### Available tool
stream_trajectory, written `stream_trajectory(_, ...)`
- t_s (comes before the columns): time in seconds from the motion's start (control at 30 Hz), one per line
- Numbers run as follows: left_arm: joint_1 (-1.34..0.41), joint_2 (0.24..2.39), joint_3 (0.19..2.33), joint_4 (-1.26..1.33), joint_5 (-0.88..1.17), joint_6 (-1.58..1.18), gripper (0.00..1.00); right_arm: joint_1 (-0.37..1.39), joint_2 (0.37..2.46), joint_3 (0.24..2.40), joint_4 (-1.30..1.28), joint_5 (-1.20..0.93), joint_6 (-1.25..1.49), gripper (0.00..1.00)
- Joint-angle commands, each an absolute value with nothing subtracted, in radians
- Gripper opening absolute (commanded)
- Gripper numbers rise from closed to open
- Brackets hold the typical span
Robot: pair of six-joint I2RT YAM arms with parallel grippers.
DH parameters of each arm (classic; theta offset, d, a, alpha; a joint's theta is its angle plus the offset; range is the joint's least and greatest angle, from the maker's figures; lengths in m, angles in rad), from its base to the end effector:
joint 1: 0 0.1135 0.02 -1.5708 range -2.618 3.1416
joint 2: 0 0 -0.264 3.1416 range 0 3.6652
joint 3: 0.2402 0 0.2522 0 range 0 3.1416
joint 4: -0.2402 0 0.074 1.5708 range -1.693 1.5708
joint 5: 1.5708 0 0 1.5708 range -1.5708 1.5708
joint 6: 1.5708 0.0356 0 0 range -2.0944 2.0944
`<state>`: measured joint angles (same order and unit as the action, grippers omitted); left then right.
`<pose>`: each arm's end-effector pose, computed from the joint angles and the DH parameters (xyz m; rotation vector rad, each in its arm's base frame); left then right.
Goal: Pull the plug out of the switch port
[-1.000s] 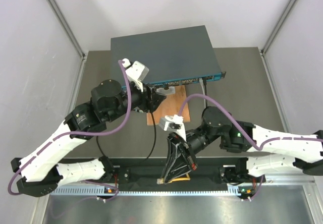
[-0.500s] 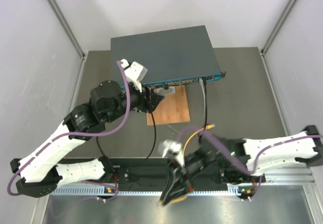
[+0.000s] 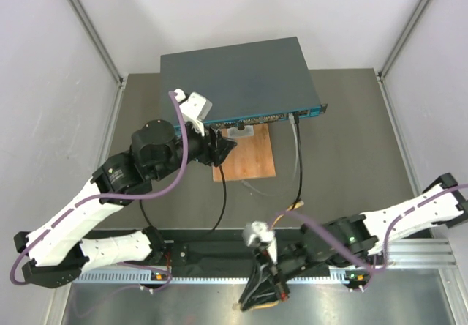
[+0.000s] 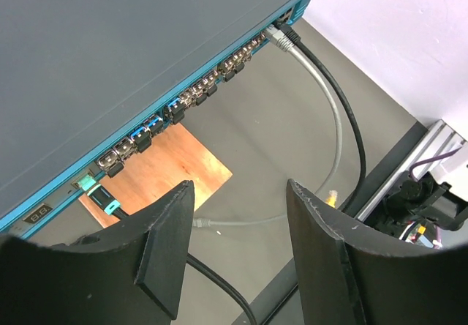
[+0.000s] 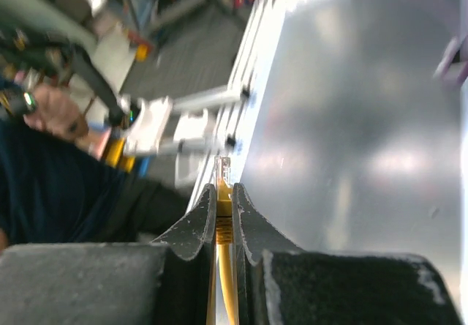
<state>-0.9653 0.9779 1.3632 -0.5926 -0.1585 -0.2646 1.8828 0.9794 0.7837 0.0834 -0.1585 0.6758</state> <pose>0.1092 -0.1479 0.4576 0.5183 1.7625 -0.7394 -0.0769 0.2202 0.3317 -1.3486 1.6871 1.8931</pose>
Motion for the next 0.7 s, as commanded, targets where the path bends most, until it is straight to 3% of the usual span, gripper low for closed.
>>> stream_trajectory(0.0,-0.965,0.957,1.356,-0.574,-0.175,-0.282,0.59,1.902,0.858,0.864,0.153,0.025,0.574,0.00)
stream_trajectory(0.17,-0.965,0.950,1.358,-0.575,-0.175,-0.288,0.59,1.902,0.738,0.837,0.411,-0.173,0.427,0.00)
stream_trajectory(0.37,-0.965,0.946,1.355,-0.574,-0.183,-0.301,0.59,1.849,0.804,1.072,0.071,-0.107,0.262,0.00)
stream_trajectory(0.5,-0.965,0.939,1.353,-0.566,-0.183,-0.311,0.59,1.604,0.908,1.148,-0.077,-0.094,0.279,0.00)
stream_trajectory(0.67,-0.965,0.933,1.356,-0.577,-0.196,-0.313,0.59,1.365,0.943,1.042,0.128,-0.166,0.367,0.00)
